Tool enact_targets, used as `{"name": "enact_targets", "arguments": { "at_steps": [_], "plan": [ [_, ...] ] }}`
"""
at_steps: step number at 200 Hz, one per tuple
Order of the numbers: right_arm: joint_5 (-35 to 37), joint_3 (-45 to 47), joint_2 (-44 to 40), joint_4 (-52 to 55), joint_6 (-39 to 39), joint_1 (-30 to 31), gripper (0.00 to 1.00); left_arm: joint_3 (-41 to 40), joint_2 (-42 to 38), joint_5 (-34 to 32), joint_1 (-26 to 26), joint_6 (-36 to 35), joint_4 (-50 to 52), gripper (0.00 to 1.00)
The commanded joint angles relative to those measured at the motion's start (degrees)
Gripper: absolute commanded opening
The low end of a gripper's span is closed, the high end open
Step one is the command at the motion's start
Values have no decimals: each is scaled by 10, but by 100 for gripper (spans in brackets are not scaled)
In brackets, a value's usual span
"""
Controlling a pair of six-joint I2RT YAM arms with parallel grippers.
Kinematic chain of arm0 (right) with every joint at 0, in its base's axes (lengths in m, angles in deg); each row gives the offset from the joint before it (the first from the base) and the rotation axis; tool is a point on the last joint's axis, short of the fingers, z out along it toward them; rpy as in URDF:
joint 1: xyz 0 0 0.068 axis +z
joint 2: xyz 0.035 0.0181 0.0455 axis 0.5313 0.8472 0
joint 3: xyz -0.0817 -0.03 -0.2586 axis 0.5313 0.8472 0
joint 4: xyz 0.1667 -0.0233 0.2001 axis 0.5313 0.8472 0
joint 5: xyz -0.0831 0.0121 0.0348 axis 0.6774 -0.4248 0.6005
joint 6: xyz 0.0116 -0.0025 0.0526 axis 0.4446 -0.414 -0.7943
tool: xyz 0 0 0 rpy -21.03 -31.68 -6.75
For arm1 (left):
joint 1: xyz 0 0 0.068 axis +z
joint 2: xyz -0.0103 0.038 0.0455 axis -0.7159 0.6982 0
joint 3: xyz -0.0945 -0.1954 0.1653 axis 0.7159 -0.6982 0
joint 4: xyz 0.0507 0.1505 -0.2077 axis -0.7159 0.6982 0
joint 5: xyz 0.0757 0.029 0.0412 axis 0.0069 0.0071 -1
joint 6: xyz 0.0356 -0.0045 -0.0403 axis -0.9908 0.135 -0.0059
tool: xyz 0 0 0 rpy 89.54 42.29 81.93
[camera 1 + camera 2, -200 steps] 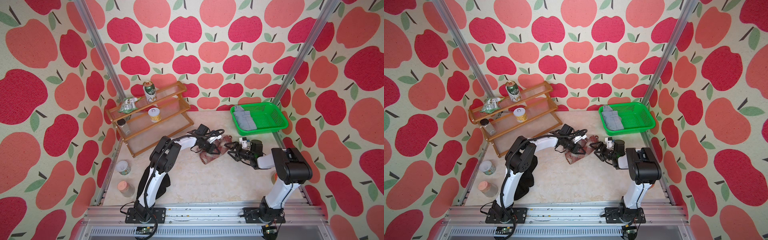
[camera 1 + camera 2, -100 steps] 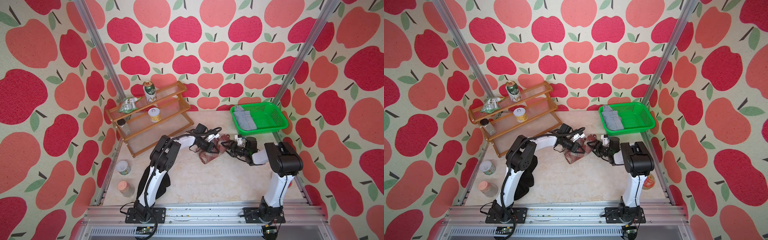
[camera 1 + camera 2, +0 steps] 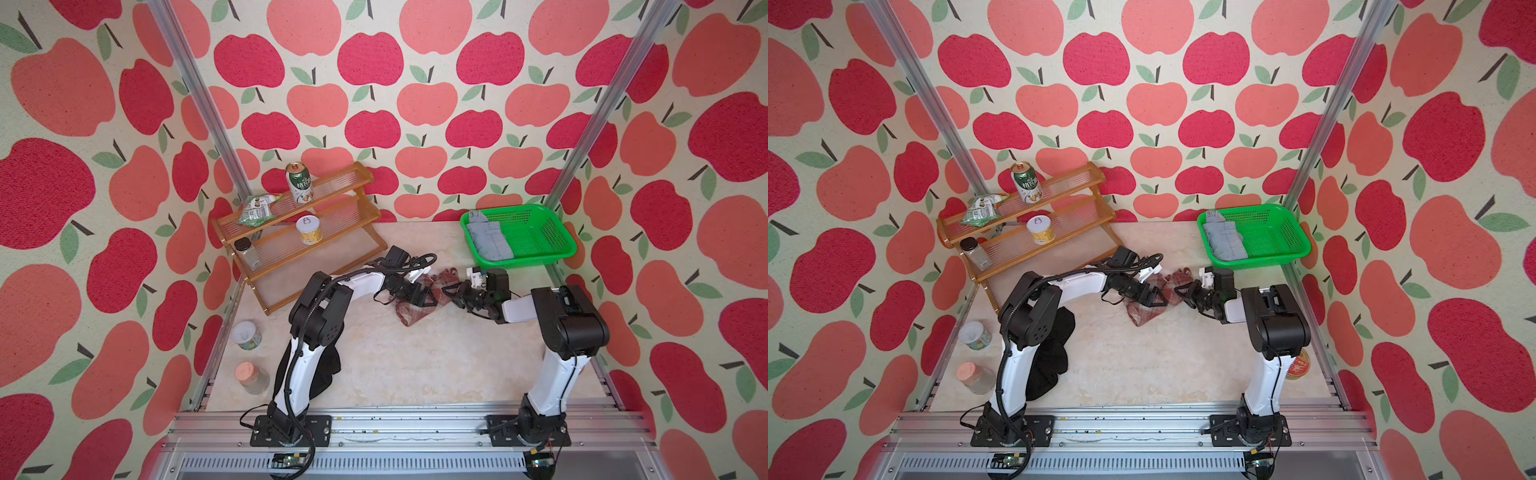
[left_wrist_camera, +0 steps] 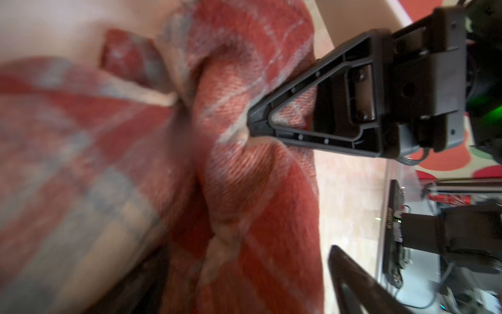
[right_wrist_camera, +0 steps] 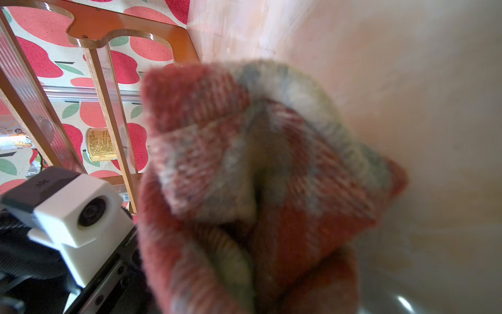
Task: Roll up the skirts
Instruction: Roll the skirt at the center of the board.
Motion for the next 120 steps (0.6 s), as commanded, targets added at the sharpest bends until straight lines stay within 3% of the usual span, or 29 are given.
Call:
{"name": "enact_targets", "arguments": {
  "at_steps": [1, 33, 48, 58, 81, 120],
  "plan": [
    [26, -3, -14, 83, 30, -4, 18, -78, -72, -217, 19, -13, -46, 100],
    [21, -8, -14, 90, 24, -4, 18, -251, -245, -310, -14, -58, -288, 100],
    [18, -12, -12, 86, 17, -4, 18, -303, -297, -356, -59, -139, -355, 99],
    [17, -15, -11, 88, 16, -4, 18, -327, -319, -392, -105, -231, -384, 99],
    [17, -23, -16, 104, 20, -3, 18, -354, -319, -468, -204, -412, -420, 100],
    [18, -34, -24, 127, 27, -4, 18, -321, -234, -564, -279, -508, -380, 99]
  ]
}}
